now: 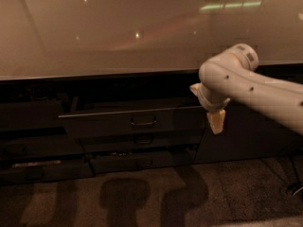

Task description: Open top drawer

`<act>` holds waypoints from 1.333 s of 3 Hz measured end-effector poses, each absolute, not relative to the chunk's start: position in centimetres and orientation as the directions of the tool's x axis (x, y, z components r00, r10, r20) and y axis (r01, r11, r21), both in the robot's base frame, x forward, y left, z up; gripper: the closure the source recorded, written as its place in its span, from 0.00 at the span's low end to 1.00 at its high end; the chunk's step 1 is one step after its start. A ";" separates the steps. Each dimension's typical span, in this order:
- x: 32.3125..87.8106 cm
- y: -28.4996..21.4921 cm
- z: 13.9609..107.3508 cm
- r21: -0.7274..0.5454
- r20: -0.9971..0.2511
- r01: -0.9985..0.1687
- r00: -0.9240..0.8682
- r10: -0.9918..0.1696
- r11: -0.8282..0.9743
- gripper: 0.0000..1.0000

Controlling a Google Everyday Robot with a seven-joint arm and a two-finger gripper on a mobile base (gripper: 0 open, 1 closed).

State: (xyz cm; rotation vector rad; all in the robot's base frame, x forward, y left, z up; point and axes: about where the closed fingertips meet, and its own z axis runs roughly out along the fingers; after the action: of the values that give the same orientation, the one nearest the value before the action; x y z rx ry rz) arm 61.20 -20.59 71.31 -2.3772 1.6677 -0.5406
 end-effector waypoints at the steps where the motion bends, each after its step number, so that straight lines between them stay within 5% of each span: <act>1: 65.7 -21.5 72.7 -0.367 0.175 -0.876 0.267 -0.948 -0.314 0.00; 4: 63.6 -22.5 66.6 -0.276 0.225 -0.909 0.256 -0.940 -0.313 0.00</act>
Offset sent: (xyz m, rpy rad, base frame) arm 0.0321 -0.0066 0.0041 0.0053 0.0091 -0.0228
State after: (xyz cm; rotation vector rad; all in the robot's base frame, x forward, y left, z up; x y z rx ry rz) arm 63.61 -22.55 66.64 -2.4165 1.7850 -0.5351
